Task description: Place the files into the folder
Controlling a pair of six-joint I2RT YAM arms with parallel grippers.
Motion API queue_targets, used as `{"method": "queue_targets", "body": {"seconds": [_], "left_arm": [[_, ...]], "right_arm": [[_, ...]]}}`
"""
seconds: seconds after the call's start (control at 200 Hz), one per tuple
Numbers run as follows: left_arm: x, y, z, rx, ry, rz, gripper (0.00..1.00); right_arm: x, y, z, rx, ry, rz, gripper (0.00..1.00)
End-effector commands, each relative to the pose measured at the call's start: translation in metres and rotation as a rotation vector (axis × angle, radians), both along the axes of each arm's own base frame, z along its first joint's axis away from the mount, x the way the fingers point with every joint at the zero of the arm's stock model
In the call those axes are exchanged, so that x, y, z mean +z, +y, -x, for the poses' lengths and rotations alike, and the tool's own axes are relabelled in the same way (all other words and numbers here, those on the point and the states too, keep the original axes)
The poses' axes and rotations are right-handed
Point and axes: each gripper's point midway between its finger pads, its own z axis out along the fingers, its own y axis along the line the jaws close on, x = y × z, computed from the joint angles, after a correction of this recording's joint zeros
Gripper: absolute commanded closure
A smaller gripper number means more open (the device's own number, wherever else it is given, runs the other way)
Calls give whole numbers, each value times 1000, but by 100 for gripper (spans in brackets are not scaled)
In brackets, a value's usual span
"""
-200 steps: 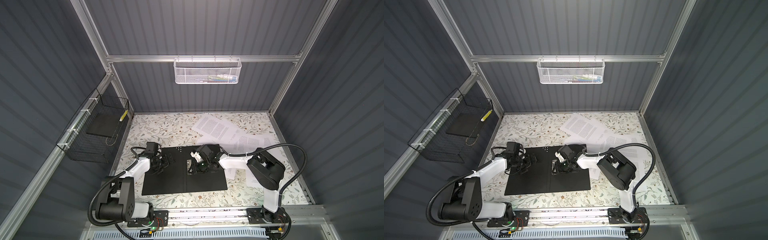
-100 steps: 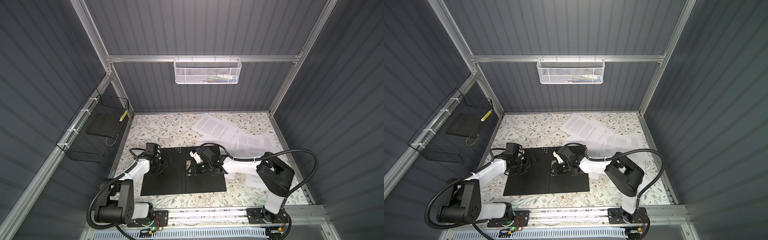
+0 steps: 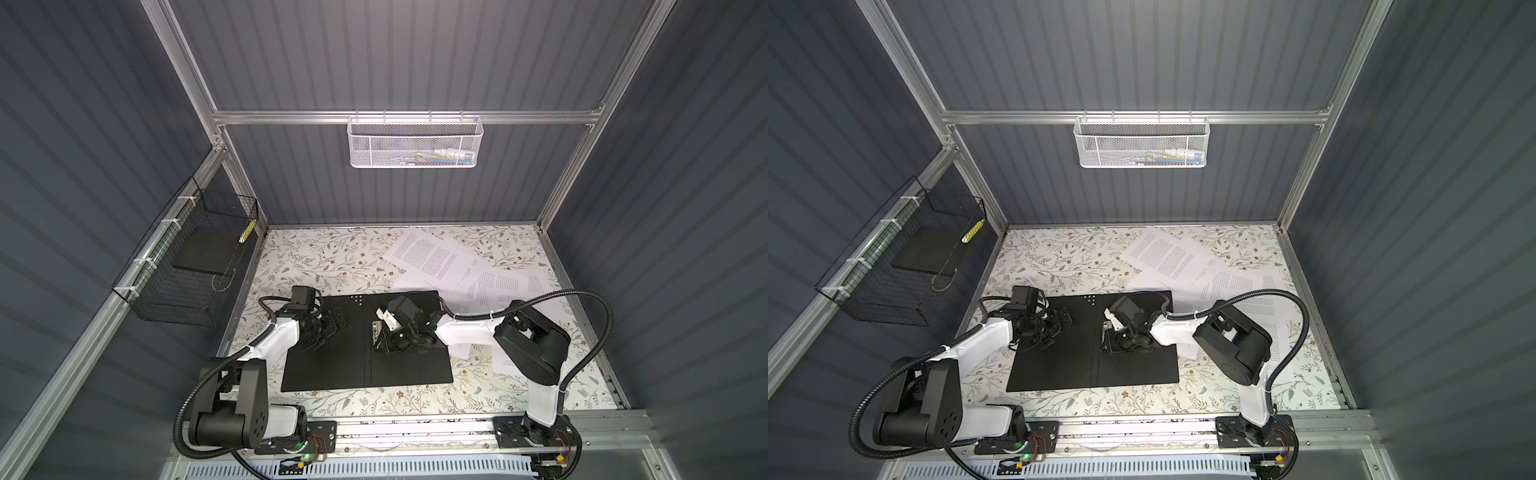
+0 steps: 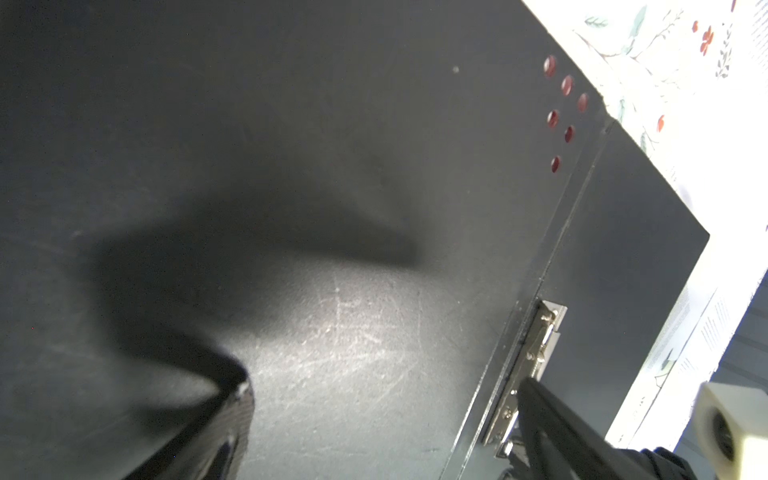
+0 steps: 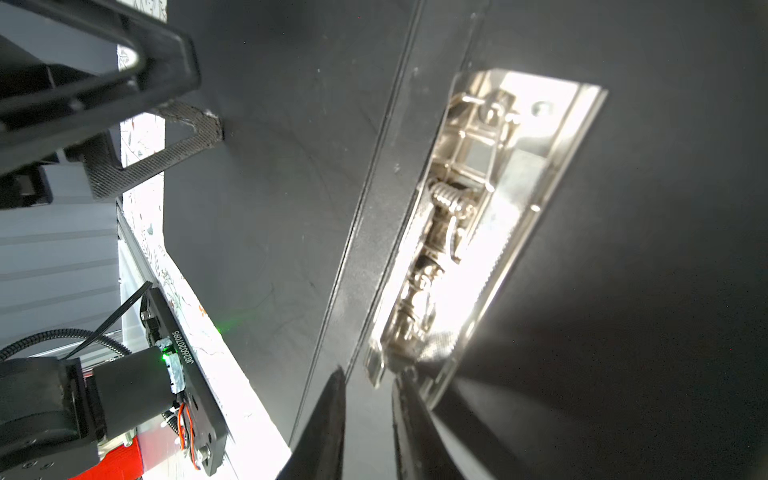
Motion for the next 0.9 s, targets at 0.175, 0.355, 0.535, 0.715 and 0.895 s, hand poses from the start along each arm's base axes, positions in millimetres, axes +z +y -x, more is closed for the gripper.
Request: {"method": "queue_targets", "body": {"seconds": [0.175,0.355,0.535,0.715,0.895], "left_arm": [[-31,8,36,15,154,-41,0],[-32,8,36,19,156,-40,0],[-33,8,36,23,153,-43,0],[-33,10,35,26,152,-51,0],[-34,13,35,38,159,-71,0]], "right_arm": [[-3,7,0,5,18,-4,82],[-6,9,0,8,27,-4,84],[-7,10,0,6,30,1,89],[-16,3,2,-12,50,38,97],[-32,-15,6,-55,81,111,100]]}}
